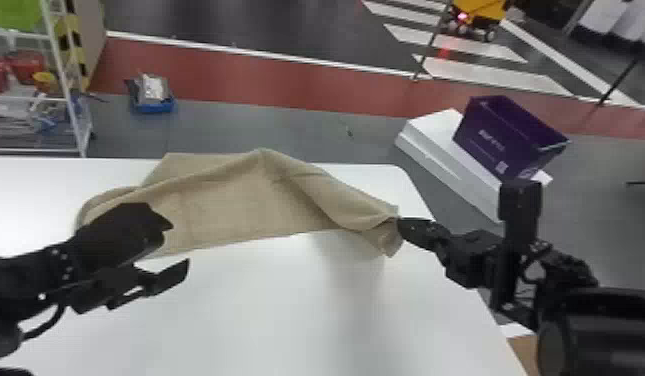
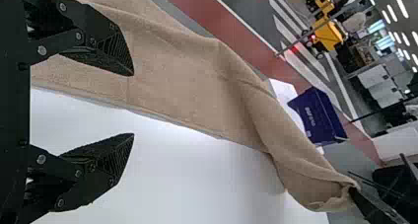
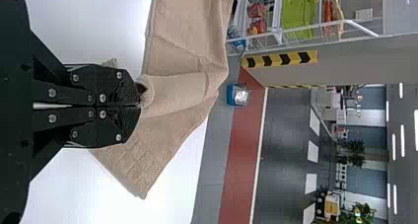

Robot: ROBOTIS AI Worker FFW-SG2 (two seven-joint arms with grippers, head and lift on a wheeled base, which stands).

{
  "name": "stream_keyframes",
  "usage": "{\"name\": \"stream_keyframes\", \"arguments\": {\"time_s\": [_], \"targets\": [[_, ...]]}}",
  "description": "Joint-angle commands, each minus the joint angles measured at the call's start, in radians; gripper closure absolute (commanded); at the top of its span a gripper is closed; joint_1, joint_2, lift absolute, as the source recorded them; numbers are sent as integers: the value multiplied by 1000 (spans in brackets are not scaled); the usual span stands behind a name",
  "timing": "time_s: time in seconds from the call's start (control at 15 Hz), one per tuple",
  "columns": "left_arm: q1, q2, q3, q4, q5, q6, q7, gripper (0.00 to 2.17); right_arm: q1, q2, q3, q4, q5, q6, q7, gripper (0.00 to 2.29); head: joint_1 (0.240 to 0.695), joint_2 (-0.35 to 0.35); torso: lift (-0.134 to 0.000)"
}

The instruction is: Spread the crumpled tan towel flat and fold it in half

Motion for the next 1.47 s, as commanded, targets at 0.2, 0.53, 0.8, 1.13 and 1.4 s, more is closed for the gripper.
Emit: {"name": "stream_keyframes", "arguments": {"time_s": [0.2,0.53,0.8,1.13,1.4], "targets": [[-93,6,117,102,-56,6,-123,606,1,2,17,-5,-1,3,0,1767,695,-293,-123],[-136,80,162,162,-110,0,-198,606,13,13,16,-35,-3,9,2,1771,695,-207,-123],[-135,92,163,186,-137,-19,-213,610,18,17,20,-41,-5,18,2,1767,695,-169,-123],[-136,91,152,211,-157,-40,-164,640,41,19,2,-66,-18,24,2,1767,695,-155,-123],[-139,84,143,225,-162,-40,-156,640,51,19,-9,-77,-24,27,3,1767,695,-164,-123]]}}
